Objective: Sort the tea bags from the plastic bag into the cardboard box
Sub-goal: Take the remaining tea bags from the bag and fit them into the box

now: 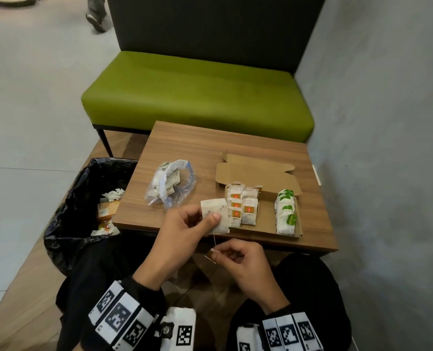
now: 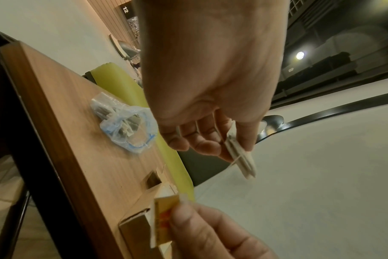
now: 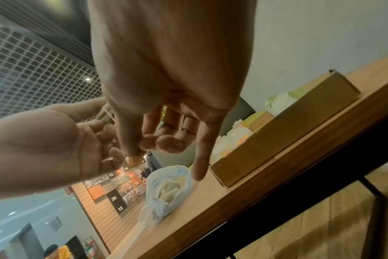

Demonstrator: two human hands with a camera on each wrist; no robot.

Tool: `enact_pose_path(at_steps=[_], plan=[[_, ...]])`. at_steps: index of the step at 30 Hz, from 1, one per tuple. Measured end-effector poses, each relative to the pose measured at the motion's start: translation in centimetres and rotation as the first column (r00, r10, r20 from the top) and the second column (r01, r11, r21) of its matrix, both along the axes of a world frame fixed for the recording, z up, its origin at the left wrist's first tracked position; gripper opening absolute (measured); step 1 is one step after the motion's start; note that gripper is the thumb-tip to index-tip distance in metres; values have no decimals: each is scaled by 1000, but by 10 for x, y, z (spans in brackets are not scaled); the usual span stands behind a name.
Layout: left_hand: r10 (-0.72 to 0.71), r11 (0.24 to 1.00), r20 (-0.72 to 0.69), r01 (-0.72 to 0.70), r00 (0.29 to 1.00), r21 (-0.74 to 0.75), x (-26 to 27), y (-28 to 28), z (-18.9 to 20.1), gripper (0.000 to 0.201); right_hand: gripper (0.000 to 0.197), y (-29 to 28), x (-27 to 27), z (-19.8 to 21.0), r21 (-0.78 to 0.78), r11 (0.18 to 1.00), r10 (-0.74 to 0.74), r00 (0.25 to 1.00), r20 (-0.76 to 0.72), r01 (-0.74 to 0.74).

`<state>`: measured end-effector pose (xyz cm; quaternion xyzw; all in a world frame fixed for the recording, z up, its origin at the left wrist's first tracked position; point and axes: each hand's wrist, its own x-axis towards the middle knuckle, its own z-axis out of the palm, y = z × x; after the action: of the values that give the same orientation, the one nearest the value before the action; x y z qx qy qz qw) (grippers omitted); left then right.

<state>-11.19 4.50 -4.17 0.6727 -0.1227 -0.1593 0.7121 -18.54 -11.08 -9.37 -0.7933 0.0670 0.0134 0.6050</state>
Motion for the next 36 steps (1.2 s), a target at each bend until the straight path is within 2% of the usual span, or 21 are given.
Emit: enact_pose_path(at_steps=[5, 10, 12, 16, 19, 22, 28, 31, 32, 36], plan=[[-64, 998, -132, 62, 989, -16, -6, 4, -13, 26, 19, -9, -1, 0, -8, 987, -161, 985, 68, 162], [-83, 996, -181, 89, 980, 27, -14, 0, -27, 35, 28, -12, 2, 5, 15, 985, -173, 975, 141, 173], [-73, 994, -192, 86, 979, 61, -15, -1, -29, 44, 25, -14, 4, 6, 18, 980, -199, 969, 147, 199], [-67, 993, -229, 87, 971, 78, -16, -3, -35, 59, 16, -18, 5, 9, 96, 987, -145, 979, 145, 132], [-57, 998, -261, 61, 964, 7, -15, -2, -38, 56, 10, -21, 3, 12, 231, 967, -132, 986, 103, 105], [-89, 991, -293, 54, 952, -123, -16, -2, -38, 43, 19, -22, 3, 16, 400, 912, -112, 994, 21, 94], [-146, 971, -205, 100, 968, -219, -18, -5, -34, 26, 21, -16, 9, 23, 597, 788, -127, 988, -85, 152], [-133, 966, -196, 83, 972, -245, -15, -3, -35, 27, 21, -15, 10, 24, 673, 718, -139, 984, -116, 180], [-135, 965, -199, 83, 971, -248, -15, -3, -35, 27, 20, -15, 10, 24, 669, 722, -138, 984, -109, 176], [-174, 957, -237, 108, 956, -269, -14, -5, -34, 27, 15, -12, 11, 26, 550, 829, -101, 994, -31, 101]])
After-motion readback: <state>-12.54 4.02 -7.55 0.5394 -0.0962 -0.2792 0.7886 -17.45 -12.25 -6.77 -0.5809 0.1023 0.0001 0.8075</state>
